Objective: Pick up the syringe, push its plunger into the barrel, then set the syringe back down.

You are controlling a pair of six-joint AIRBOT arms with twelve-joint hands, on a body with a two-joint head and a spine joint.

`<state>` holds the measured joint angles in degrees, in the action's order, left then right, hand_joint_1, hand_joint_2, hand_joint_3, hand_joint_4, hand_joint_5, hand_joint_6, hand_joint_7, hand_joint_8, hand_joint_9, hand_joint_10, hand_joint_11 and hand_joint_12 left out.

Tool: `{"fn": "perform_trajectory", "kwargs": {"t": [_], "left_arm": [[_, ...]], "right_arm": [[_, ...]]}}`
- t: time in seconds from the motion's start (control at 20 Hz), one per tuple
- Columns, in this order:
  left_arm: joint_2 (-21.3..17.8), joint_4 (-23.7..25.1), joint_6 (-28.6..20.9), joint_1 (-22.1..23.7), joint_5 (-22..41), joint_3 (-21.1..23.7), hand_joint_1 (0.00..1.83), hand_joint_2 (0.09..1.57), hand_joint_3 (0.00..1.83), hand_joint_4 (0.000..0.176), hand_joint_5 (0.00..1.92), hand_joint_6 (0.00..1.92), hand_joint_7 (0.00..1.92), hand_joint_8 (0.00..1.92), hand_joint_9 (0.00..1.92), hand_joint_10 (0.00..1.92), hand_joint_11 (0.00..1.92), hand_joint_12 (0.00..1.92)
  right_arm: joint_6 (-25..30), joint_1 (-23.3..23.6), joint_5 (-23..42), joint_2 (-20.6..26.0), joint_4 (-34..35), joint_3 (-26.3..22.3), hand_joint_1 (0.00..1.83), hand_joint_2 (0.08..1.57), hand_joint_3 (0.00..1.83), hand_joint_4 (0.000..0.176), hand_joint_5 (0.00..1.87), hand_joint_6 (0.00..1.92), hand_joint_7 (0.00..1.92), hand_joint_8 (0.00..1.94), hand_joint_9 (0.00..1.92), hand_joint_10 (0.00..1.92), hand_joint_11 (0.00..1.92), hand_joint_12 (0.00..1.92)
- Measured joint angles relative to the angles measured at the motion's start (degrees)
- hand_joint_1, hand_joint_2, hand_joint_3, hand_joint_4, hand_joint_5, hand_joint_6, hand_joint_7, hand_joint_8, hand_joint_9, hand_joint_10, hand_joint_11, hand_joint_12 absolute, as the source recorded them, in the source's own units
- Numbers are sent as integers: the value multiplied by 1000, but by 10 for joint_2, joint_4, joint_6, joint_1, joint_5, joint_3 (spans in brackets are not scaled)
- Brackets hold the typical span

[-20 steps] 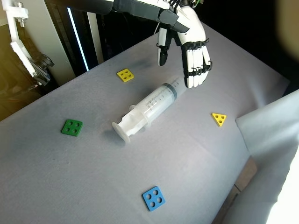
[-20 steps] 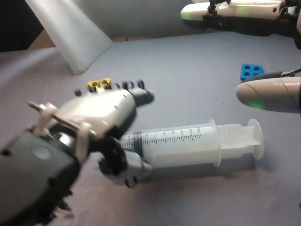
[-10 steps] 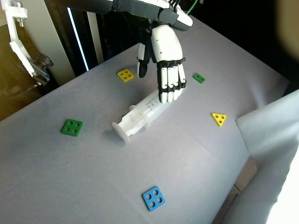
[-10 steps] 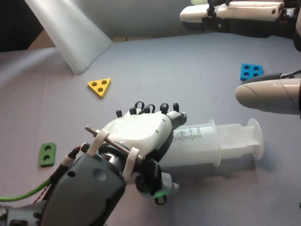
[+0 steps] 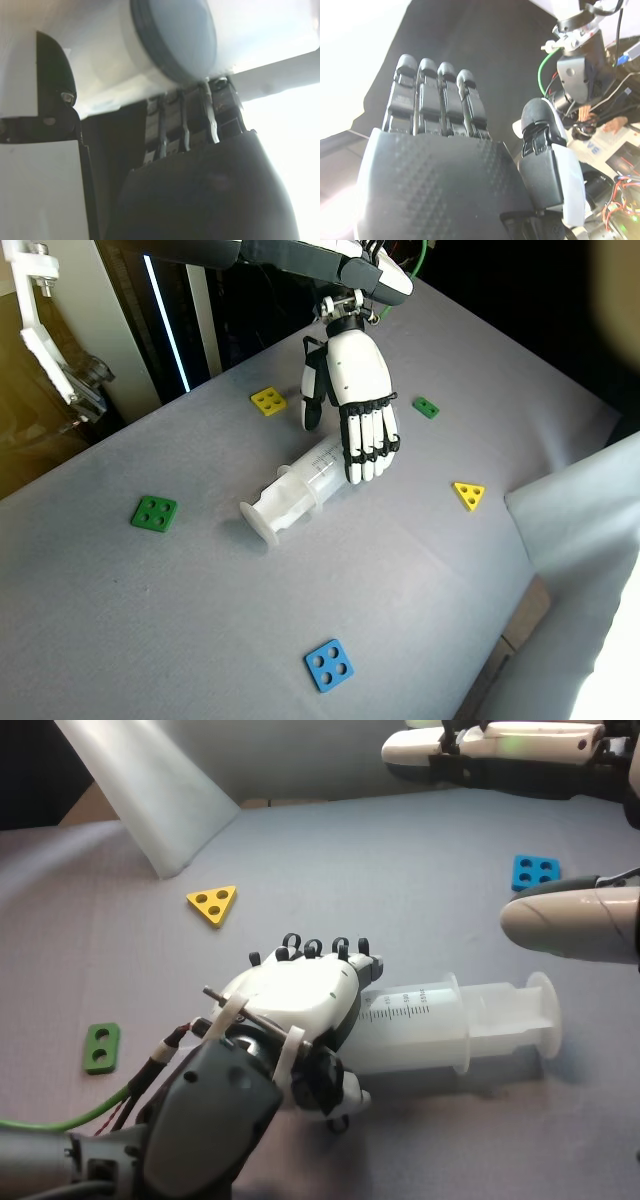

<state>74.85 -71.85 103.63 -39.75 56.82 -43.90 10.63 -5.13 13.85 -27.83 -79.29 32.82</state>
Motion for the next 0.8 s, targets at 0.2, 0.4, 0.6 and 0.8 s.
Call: {"fn": "perform_trajectory", "kwargs": {"t": [0.2,0.4,0.6,0.8], "left_arm": [[21,4,0,-4,-9,-25,1287,1007,1,0,249,0,249,0,198,0,0,565],[32,12,0,-6,-19,-40,1290,995,0,0,245,4,237,6,188,5,0,530],[39,26,-1,-15,-20,-49,1285,981,0,0,239,0,232,0,204,2,0,626],[43,42,-7,-24,-20,-55,1291,988,0,0,238,2,244,4,205,4,0,611]], "right_arm": [[0,0,0,0,0,0,0,1333,0,0,129,2,114,1,79,2,0,196],[0,4,0,0,1,0,0,1333,0,0,122,3,112,2,73,1,0,175],[0,4,0,0,0,0,0,1331,0,0,128,4,110,1,75,2,0,178],[0,4,0,0,0,-1,0,1330,0,0,135,4,122,3,86,4,0,193]]}}
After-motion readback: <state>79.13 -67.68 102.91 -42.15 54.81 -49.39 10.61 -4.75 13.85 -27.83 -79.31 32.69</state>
